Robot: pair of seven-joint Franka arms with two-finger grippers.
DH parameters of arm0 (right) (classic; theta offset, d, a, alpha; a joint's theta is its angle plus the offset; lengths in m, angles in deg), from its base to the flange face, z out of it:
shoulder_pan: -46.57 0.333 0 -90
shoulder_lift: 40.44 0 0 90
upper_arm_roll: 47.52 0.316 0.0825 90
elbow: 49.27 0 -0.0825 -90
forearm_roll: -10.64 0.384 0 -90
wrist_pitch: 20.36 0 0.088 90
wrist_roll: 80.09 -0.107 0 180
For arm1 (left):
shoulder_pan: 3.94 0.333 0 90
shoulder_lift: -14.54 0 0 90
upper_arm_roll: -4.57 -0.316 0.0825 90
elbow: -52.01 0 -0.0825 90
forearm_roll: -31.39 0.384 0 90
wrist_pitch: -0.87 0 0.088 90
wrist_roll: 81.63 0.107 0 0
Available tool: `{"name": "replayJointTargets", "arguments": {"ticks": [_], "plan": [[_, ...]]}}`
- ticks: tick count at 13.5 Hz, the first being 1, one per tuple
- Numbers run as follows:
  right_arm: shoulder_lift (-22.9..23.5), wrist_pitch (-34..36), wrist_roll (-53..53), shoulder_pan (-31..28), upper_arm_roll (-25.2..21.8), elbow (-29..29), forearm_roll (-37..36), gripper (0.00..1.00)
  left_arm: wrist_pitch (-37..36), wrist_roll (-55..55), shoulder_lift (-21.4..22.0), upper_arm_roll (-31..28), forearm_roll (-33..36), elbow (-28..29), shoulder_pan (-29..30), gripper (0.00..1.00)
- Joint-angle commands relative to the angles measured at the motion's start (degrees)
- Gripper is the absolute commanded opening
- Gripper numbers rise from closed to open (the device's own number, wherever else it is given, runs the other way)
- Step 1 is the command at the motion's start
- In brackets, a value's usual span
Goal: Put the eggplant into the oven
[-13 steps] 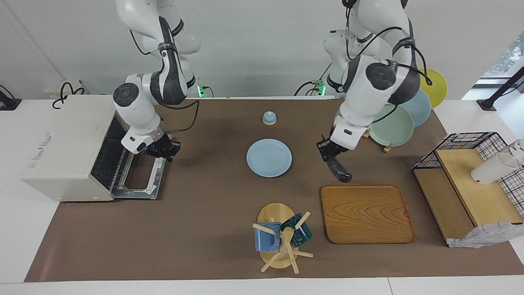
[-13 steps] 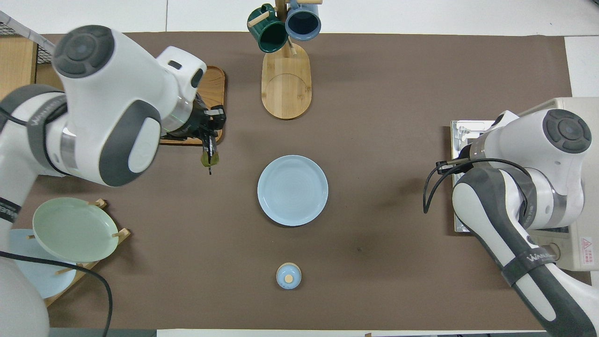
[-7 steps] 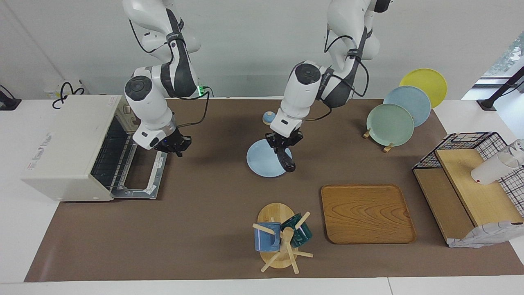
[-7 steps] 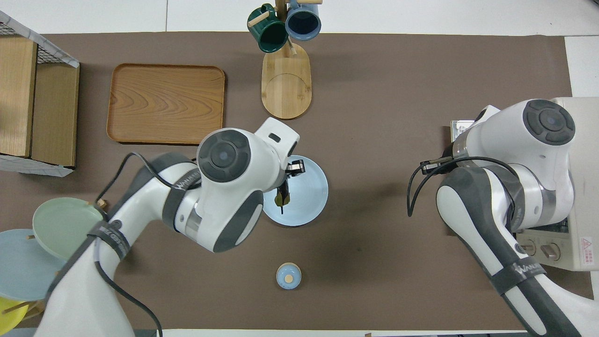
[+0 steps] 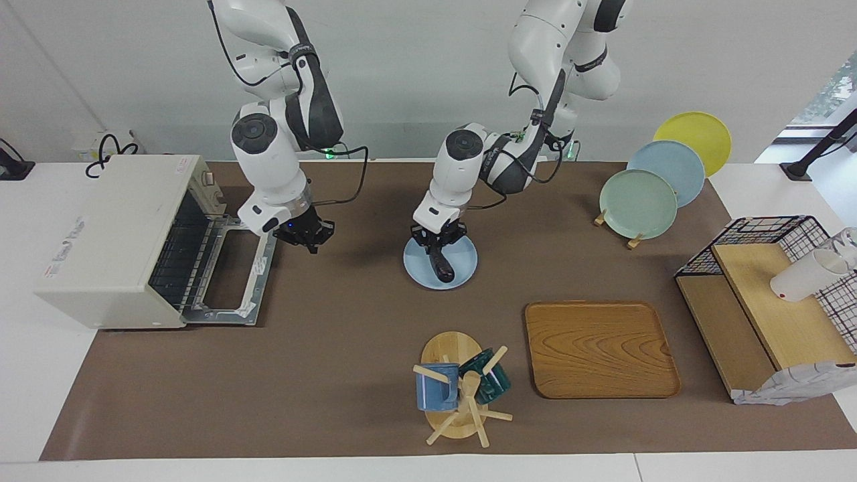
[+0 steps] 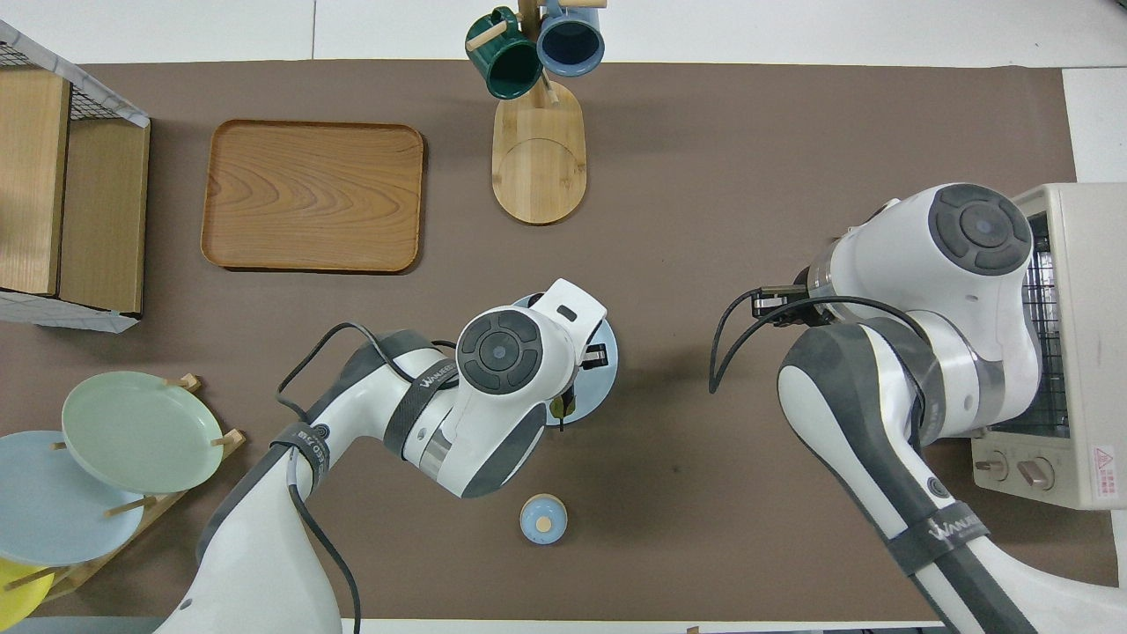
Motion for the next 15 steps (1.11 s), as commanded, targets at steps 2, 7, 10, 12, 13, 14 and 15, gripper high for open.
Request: {"name": "replayJointTargets", "arguments": {"ticks": [2,7,10,12,13,14,15], "plan": [[0.64,0.67,-2.51,0.98,-0.32,1.01,1.04,0.13,-6.51,5.5,4.01,-0.78,-0.53,-0.27,2.88,1.0],[2.39,-2.75,-8.55,13.78,-0.32,5.65,0.17,0.13,-19.1,18.05,9.04,-0.78,-0.71,-5.1,16.59,1.0],[11.32,-1.36,-16.9,22.31,-0.41,20.46,-0.01,0.11,-19.46,30.62,8.69,-0.78,-0.71,-5.11,25.91,1.0],[23.87,1.88,-23.5,27.93,-0.32,35.04,-4.81,0.17,-19.72,33.88,8.68,-0.96,-0.53,-4.93,29.16,1.0],[27.5,1.73,-27.09,30.58,-0.32,39.12,-8.24,0.18,-20.94,35.99,8.6,-0.96,-0.36,-5.63,31.18,1.0],[27.62,0.42,-29.39,32.26,-0.32,37.51,-9.93,0.2,-22.52,37.49,8.6,-0.96,-0.27,-6.85,32.6,1.0],[27.28,-3.25,-29.33,32.8,-0.23,34.01,-10.12,0.27,-24.19,37.68,8.6,-0.96,-0.18,-8.34,34.09,1.0]]}}
